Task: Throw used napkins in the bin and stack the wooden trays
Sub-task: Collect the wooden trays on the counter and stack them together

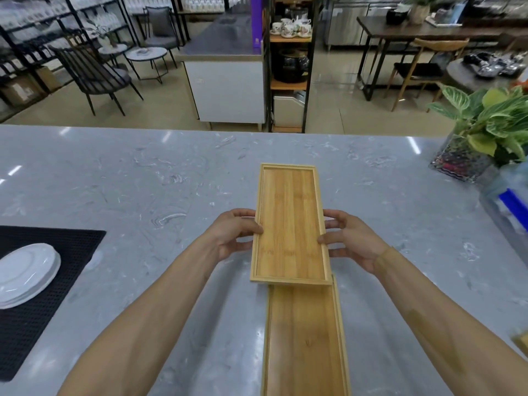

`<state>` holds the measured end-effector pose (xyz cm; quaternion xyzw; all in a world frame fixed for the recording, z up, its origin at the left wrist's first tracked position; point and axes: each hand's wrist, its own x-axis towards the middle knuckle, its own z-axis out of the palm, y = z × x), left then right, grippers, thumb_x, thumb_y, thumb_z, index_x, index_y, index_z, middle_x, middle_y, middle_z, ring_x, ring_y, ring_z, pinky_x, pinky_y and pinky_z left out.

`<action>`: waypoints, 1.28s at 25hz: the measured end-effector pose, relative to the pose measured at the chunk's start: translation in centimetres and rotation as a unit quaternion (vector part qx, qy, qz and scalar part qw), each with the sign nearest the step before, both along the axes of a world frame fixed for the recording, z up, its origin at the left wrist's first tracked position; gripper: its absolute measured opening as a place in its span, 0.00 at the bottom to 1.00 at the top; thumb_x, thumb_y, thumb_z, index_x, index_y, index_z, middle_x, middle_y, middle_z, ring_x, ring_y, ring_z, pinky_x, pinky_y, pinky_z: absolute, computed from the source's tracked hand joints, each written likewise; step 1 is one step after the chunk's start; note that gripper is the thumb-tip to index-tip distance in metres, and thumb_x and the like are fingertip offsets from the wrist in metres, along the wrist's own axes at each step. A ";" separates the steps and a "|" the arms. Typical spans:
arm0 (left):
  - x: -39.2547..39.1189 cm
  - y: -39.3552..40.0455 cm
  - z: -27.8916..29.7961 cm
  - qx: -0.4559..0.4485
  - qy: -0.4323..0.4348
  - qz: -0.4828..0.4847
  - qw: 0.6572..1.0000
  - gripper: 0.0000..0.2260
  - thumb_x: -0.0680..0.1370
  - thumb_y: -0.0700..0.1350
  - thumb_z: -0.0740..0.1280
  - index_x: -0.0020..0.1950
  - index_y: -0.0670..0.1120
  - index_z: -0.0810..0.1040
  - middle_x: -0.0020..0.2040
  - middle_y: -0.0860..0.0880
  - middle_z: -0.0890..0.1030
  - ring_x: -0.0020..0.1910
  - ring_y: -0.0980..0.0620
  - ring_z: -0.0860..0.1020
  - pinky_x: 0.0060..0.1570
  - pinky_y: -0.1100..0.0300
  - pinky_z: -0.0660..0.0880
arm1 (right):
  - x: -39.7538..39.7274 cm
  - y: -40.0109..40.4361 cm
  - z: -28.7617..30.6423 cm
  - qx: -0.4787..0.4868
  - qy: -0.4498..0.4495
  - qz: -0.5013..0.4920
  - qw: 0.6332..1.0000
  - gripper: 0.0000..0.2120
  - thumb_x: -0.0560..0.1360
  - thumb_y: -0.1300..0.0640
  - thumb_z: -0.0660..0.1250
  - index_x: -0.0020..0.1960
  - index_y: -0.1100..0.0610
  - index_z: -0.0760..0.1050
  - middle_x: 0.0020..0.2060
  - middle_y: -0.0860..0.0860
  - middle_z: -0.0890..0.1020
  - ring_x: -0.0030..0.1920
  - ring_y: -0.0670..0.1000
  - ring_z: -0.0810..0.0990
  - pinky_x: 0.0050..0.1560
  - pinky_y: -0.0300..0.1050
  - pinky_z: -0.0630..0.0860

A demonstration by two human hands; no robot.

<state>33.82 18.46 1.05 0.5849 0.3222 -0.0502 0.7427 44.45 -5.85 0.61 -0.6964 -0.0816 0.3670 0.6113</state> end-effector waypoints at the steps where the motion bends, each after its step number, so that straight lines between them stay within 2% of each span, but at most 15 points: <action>1: -1.1 -0.6 0.2 0.001 0.001 -0.016 1.000 0.20 0.70 0.29 0.70 0.60 0.41 0.78 0.49 0.45 0.84 0.48 0.48 0.83 0.44 0.52 0.80 | -1.0 -0.9 0.2 0.004 0.004 0.000 1.000 0.25 0.71 0.69 0.71 0.64 0.51 0.73 0.52 0.56 0.82 0.49 0.56 0.84 0.39 0.49 0.82; 6: -6.4 -4.4 -0.4 0.020 0.002 -0.027 0.999 0.16 0.70 0.31 0.71 0.57 0.41 0.79 0.49 0.44 0.84 0.47 0.47 0.83 0.45 0.52 0.79 | -5.9 -5.0 -0.1 0.001 -0.003 -0.006 1.000 0.24 0.71 0.66 0.71 0.63 0.49 0.74 0.50 0.56 0.83 0.46 0.55 0.86 0.37 0.48 0.82; 10: -10.3 -7.0 -1.7 0.033 0.006 -0.014 0.999 0.13 0.70 0.34 0.72 0.53 0.42 0.80 0.47 0.44 0.85 0.44 0.48 0.84 0.39 0.55 0.80 | -9.9 -7.5 -1.3 -0.006 -0.004 -0.009 1.000 0.25 0.70 0.67 0.71 0.62 0.48 0.75 0.48 0.54 0.82 0.43 0.53 0.86 0.36 0.46 0.81; 15: -14.1 -9.3 -3.6 0.033 0.018 -0.003 0.999 0.11 0.70 0.34 0.73 0.51 0.41 0.81 0.43 0.45 0.86 0.40 0.48 0.85 0.35 0.57 0.80 | -13.9 -9.4 -2.8 -0.022 -0.002 -0.017 1.000 0.25 0.70 0.69 0.70 0.62 0.47 0.77 0.51 0.58 0.79 0.39 0.50 0.85 0.32 0.42 0.80; 20: -16.3 -10.5 -4.9 0.076 0.030 0.005 0.997 0.11 0.70 0.33 0.74 0.50 0.41 0.80 0.36 0.49 0.85 0.37 0.48 0.85 0.34 0.57 0.81 | -16.5 -10.1 -3.8 -0.025 -0.008 -0.011 1.000 0.25 0.69 0.72 0.67 0.50 0.42 0.81 0.50 0.55 0.80 0.40 0.51 0.85 0.33 0.45 0.82; 25: -17.5 -11.1 -5.9 0.121 0.040 0.005 0.992 0.09 0.70 0.32 0.73 0.48 0.41 0.81 0.36 0.47 0.84 0.34 0.51 0.84 0.31 0.60 0.80 | -17.9 -9.9 -4.6 -0.044 -0.047 0.007 0.998 0.25 0.69 0.71 0.65 0.48 0.42 0.82 0.48 0.52 0.83 0.41 0.52 0.85 0.34 0.48 0.83; 27: -17.6 -11.2 -6.1 0.152 0.040 -0.001 0.988 0.09 0.69 0.32 0.73 0.47 0.42 0.81 0.39 0.46 0.84 0.36 0.51 0.84 0.35 0.59 0.81 | -18.2 -9.9 -4.7 -0.061 -0.076 0.010 0.995 0.23 0.69 0.70 0.64 0.50 0.44 0.82 0.48 0.57 0.83 0.42 0.55 0.85 0.36 0.52 0.84; 30: -17.5 -11.4 -6.4 0.177 0.041 -0.011 0.983 0.09 0.69 0.33 0.73 0.46 0.43 0.81 0.40 0.47 0.83 0.40 0.50 0.84 0.44 0.54 0.83 | -18.3 -10.0 -4.9 -0.097 -0.139 0.031 0.985 0.22 0.67 0.69 0.64 0.53 0.47 0.81 0.48 0.68 0.81 0.45 0.65 0.83 0.42 0.62 0.83; 32: -17.6 -11.4 -6.5 0.186 0.041 -0.013 0.982 0.09 0.69 0.33 0.73 0.45 0.44 0.81 0.39 0.48 0.83 0.39 0.51 0.84 0.45 0.55 0.83 | -18.4 -10.1 -4.9 -0.106 -0.157 0.039 0.981 0.22 0.67 0.69 0.63 0.52 0.47 0.81 0.47 0.70 0.80 0.45 0.68 0.81 0.42 0.64 0.82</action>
